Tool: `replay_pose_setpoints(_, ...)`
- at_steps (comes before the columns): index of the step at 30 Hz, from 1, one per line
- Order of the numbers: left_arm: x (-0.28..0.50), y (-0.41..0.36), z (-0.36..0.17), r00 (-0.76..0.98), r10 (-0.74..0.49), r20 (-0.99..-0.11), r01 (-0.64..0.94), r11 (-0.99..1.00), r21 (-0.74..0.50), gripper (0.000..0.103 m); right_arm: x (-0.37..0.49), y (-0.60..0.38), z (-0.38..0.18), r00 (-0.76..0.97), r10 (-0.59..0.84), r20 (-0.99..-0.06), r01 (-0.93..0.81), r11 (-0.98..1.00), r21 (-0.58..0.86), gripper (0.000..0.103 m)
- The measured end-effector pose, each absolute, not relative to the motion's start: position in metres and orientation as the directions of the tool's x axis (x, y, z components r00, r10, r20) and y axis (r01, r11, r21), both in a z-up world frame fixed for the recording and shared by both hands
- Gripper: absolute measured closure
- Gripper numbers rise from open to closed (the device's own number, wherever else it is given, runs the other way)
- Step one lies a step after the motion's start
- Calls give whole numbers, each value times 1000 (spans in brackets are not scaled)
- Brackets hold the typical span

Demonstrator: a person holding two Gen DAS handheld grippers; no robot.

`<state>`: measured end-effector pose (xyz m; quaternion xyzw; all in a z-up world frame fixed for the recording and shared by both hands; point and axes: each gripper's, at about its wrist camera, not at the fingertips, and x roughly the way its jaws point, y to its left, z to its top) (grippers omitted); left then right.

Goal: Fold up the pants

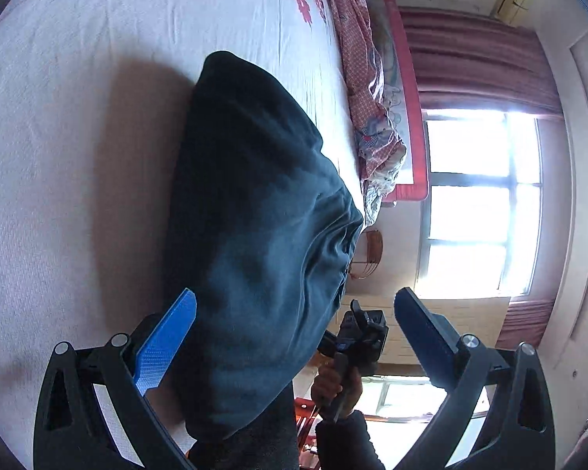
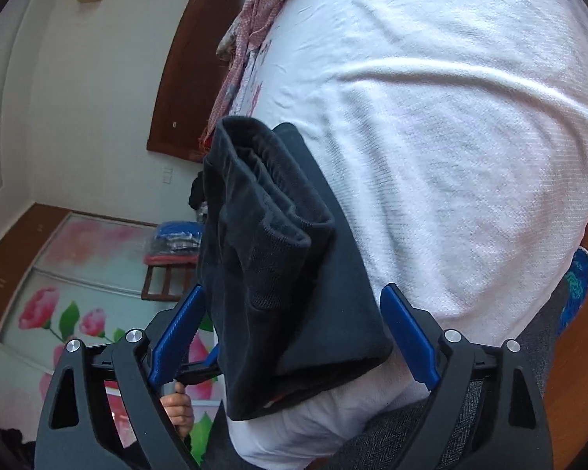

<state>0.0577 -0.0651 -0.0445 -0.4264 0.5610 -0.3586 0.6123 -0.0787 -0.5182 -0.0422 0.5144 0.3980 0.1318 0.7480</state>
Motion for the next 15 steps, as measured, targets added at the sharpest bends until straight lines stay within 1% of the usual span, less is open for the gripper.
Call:
replay_pose_setpoints(2,57,-62,-48,133,-920,-369,-72,362,-929,2,-80,-509,-33,657,606,-448,160,468,869,12)
replay_pose_setpoints(3,57,-62,-50,140,-922,-361,-82,353,-932,2,-80,-509,-33,669,611,-424,147,451,880,12)
replay_pose_setpoints(4,59,-65,-53,141,-923,-358,-94,347,-933,2,-79,-510,-35,675,606,-420,154,442,884,12)
replay_pose_setpoints(6,60,-70,-62,133,-926,-354,-129,338,-932,2,-77,-510,-42,656,598,-461,189,461,867,12)
replay_pose_setpoints(8,59,-73,-66,145,-914,-380,-144,360,-922,2,-78,-511,-44,662,595,-455,200,444,873,12)
replay_pose_setpoints(12,61,-75,-65,146,-930,-337,-161,314,-936,2,-76,-515,-48,670,600,-437,223,398,890,12)
replay_pose_setpoints(15,61,-85,-65,124,-926,-357,-151,338,-929,2,-74,-513,-46,665,595,-451,228,414,881,11)
